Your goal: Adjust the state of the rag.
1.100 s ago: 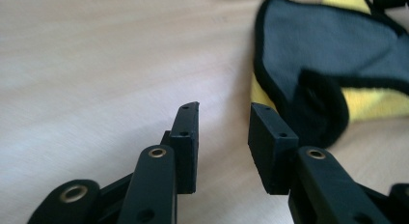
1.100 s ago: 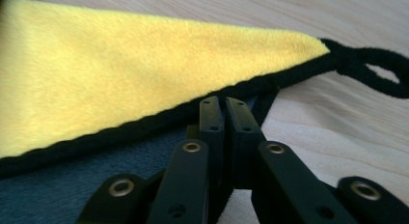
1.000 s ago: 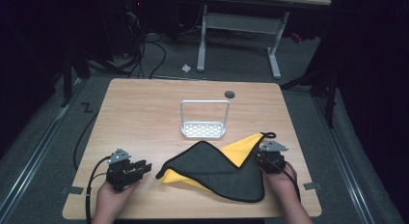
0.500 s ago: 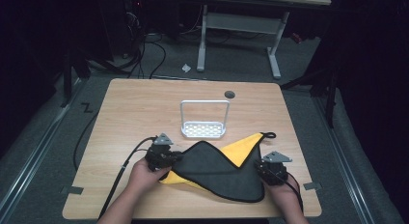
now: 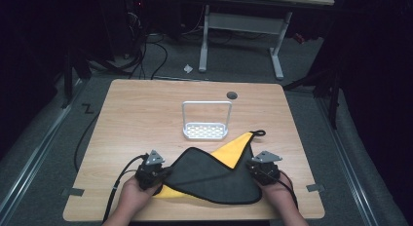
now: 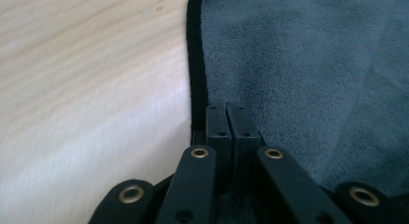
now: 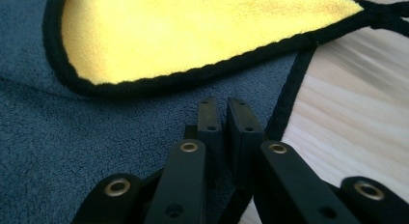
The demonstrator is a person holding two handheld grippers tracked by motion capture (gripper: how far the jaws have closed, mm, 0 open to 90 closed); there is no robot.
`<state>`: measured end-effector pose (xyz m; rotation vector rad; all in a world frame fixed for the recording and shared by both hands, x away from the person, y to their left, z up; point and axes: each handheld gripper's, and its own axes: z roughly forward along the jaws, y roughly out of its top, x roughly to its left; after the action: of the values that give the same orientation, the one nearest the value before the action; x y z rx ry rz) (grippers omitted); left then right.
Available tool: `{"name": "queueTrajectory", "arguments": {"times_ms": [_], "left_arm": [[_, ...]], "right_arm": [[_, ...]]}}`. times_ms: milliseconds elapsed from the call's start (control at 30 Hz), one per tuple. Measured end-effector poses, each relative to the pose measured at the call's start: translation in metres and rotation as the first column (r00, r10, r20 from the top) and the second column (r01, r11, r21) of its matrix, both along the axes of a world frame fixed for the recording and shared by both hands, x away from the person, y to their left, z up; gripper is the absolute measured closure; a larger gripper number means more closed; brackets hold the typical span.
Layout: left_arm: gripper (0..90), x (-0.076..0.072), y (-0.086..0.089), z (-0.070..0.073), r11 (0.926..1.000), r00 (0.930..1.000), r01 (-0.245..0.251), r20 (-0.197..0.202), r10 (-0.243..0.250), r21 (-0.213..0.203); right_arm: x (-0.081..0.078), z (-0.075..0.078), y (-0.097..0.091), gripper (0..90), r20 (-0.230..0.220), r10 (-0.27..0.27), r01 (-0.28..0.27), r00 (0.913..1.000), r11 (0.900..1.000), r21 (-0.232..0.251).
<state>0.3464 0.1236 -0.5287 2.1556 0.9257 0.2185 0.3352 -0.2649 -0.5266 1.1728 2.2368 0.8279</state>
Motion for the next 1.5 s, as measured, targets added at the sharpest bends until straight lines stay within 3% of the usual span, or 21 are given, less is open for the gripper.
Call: {"name": "queueTrajectory", "arguments": {"times_ms": [167, 433, 600, 767, 867, 900, 933, 967, 1033, 1067, 1133, 1167, 1200, 1300, 1333, 1400, 1433, 1467, 1500], "left_arm": [[89.9, -0.012, 0.014, -0.001, 0.9995, 0.9994, -0.032, 0.016, 0.032, 0.007], [89.9, -0.011, 0.026, -0.001, 0.9948, 0.9946, -0.100, 0.029, 0.100, 0.015], [89.9, -0.011, 0.037, 0.000, 0.9881, 0.9881, -0.152, 0.028, 0.151, 0.024], [89.2, -0.008, 0.042, 0.000, 0.9840, 0.9840, -0.176, 0.033, 0.175, 0.027], [84.2, -0.006, 0.038, 0.003, 0.9812, 0.9807, -0.191, 0.045, 0.190, 0.027], [82.2, -0.006, 0.035, 0.005, 0.9836, 0.9827, -0.179, 0.053, 0.177, 0.025], [80.8, -0.008, 0.030, 0.007, 0.9860, 0.9842, -0.164, 0.071, 0.162, 0.027], [78.9, -0.009, 0.026, 0.008, 0.9881, 0.9854, -0.151, 0.085, 0.147, 0.032], [77.7, -0.010, 0.019, 0.009, 0.9883, 0.9856, -0.140, 0.103, 0.134, 0.060], [76.3, -0.009, 0.017, 0.006, 0.9872, 0.9854, -0.141, 0.105, 0.133, 0.073], [75.8, -0.004, 0.017, 0.002, 0.9867, 0.9864, -0.149, 0.080, 0.143, 0.066], [75.5, -0.001, 0.018, 0.000, 0.9873, 0.9862, -0.152, 0.073, 0.148, 0.047], [75.3, 0.001, 0.018, 0.000, 0.9872, 0.9861, -0.155, 0.068, 0.152, 0.039], [74.4, 0.002, 0.015, -0.001, 0.9881, 0.9866, -0.149, 0.072, 0.146, 0.037], [72.9, 0.001, 0.014, -0.001, 0.9892, 0.9876, -0.142, 0.072, 0.140, 0.035], [72.2, 0.000, 0.010, -0.001, 0.9919, 0.9903, -0.124, 0.066, 0.122, 0.026], [72.2, 0.000, 0.008, -0.001, 0.9938, 0.9923, -0.109, 0.060, 0.108, 0.019], [71.1, -0.001, 0.006, -0.001, 0.9953, 0.9940, -0.096, 0.053, 0.095, 0.013], [71.1, -0.002, 0.004, -0.001, 0.9965, 0.9956, -0.083, 0.044, 0.083, 0.007]], "right_arm": [[0.001, 0.000, 0.005, 86.4, -0.007, -0.001, 0.001, 1.0000, 0.9999, -0.015], [-0.005, 0.002, -0.021, 90.0, -0.037, -0.101, 0.101, 0.9942, 0.9948, 0.004], [-0.010, 0.003, -0.020, 90.0, -0.023, -0.104, 0.103, 0.9943, 0.9935, -0.049], [-0.010, 0.004, -0.017, 87.1, -0.022, -0.100, 0.098, 0.9947, 0.9927, -0.069], [-0.009, 0.006, -0.016, 84.7, -0.002, -0.083, 0.083, 0.9965, 0.9961, -0.030], [-0.007, 0.008, -0.014, 83.2, 0.013, -0.080, 0.080, 0.9967, 0.9966, -0.019], [-0.004, 0.009, -0.013, 82.1, 0.022, -0.079, 0.079, 0.9967, 0.9969, -0.006], [0.008, 0.011, -0.009, 80.9, 0.023, -0.079, 0.077, 0.9967, 0.9959, 0.046], [0.014, 0.011, -0.008, 80.4, 0.020, -0.084, 0.083, 0.9963, 0.9953, 0.050], [0.032, 0.012, -0.007, 80.4, 0.014, -0.106, 0.105, 0.9943, 0.9914, 0.079], [0.037, 0.011, -0.007, 80.7, 0.013, -0.107, 0.106, 0.9941, 0.9911, 0.081], [0.050, 0.005, -0.007, 83.9, -0.027, -0.116, 0.118, 0.9929, 0.9907, 0.068], [0.051, 0.001, -0.006, 85.7, -0.046, -0.118, 0.120, 0.9920, 0.9918, 0.044], [0.044, 0.001, -0.009, 88.0, -0.036, -0.115, 0.116, 0.9928, 0.9924, 0.040], [0.029, 0.002, -0.013, 88.4, -0.037, -0.108, 0.109, 0.9935, 0.9940, 0.014], [0.011, 0.002, -0.022, 88.5, -0.038, -0.108, 0.109, 0.9934, 0.9940, 0.012], [0.011, 0.002, -0.022, 88.5, -0.038, -0.108, 0.109, 0.9934, 0.9940, 0.012], [-0.004, 0.003, -0.033, 88.5, -0.041, -0.122, 0.122, 0.9917, 0.9925, 0.007], [-0.004, 0.003, -0.033, 88.5, -0.041, -0.122, 0.122, 0.9917, 0.9925, 0.007]]}}
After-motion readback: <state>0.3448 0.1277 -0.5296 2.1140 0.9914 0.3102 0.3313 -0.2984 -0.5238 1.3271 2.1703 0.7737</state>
